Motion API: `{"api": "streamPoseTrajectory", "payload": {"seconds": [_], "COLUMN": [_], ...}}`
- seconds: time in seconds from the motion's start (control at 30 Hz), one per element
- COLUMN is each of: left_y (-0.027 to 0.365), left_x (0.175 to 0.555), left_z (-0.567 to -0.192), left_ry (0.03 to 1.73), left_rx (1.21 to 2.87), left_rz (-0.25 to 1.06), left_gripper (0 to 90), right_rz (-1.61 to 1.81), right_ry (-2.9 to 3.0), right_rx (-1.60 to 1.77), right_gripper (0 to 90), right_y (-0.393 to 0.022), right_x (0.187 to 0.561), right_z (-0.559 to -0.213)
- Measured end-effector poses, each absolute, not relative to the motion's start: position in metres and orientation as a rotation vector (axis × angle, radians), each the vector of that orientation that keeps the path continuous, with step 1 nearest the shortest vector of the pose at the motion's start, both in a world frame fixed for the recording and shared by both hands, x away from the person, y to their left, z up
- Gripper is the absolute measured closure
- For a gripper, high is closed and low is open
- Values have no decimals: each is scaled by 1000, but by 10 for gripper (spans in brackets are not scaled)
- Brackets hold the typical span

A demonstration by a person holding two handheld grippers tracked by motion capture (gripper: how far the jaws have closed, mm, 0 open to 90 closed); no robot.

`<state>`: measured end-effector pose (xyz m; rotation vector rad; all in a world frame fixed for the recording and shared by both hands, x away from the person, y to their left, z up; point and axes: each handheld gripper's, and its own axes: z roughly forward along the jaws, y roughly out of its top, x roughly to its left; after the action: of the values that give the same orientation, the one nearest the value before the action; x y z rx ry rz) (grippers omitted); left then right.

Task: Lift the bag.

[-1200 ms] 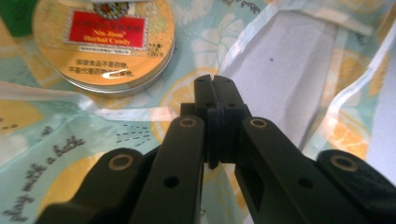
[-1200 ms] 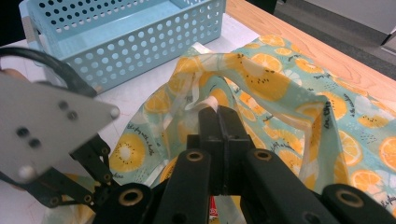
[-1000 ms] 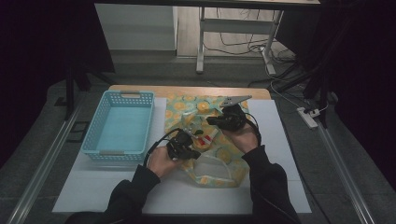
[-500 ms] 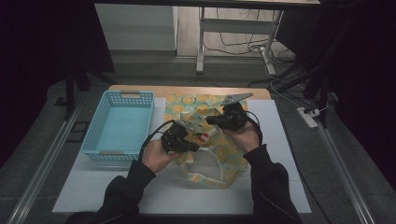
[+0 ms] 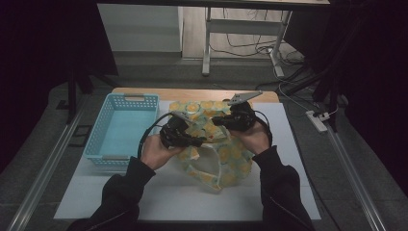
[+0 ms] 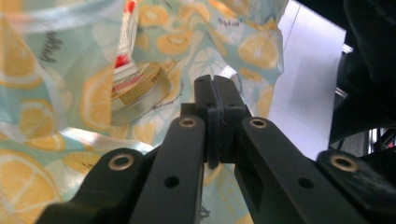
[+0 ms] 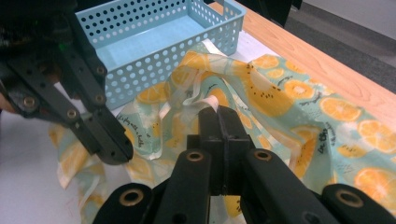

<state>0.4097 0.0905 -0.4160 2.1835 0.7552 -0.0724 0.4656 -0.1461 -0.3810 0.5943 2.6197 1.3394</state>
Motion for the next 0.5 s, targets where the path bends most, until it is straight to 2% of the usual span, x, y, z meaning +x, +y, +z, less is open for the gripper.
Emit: {"api": "streamPoseTrajectory", "payload": {"seconds": [0.5], "left_y": [107], "left_x": [424], "left_z": [-356], "left_ry": [737], "left_rx": [2097], "left_rz": [-43], "left_gripper": [899], "right_rz": [1380], "right_ry": [2586], "right_rx": [551], "right_gripper": [900], "right_y": [-147], "right_x": [463], "right_z": [-342]}}
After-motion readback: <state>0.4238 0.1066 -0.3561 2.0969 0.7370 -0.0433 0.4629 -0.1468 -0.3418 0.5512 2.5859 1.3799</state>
